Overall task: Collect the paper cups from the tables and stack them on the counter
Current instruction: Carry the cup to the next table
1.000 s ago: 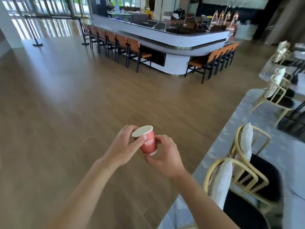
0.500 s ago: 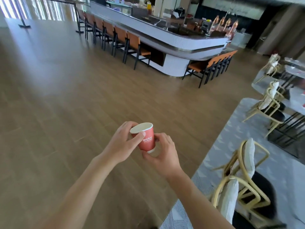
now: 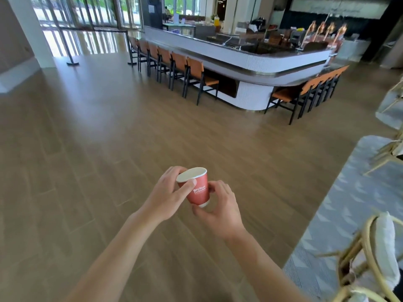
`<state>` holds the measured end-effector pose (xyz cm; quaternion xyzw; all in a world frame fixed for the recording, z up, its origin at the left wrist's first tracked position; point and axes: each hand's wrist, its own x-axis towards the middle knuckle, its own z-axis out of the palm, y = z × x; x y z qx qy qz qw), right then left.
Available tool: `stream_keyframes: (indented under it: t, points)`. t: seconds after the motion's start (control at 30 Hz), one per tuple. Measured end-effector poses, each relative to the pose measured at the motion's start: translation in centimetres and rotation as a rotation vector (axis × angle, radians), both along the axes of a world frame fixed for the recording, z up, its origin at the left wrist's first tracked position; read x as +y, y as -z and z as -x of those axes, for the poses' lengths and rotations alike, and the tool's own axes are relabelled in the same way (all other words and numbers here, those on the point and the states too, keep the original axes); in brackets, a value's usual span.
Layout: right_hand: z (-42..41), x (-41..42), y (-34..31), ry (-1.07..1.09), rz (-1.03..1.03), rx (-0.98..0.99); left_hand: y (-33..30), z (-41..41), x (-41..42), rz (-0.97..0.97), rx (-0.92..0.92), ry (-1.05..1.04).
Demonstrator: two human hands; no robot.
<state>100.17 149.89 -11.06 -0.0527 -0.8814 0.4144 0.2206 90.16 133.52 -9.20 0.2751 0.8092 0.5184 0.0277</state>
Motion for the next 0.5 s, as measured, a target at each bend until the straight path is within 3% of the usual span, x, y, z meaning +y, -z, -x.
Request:
stream_keyframes:
  t: [0.5]
  points:
    - [5.2, 29.8, -0.3, 0.244, 0.031, 0.066, -1.6, 7.9, 31.9, 0.002, -0.005, 0.250]
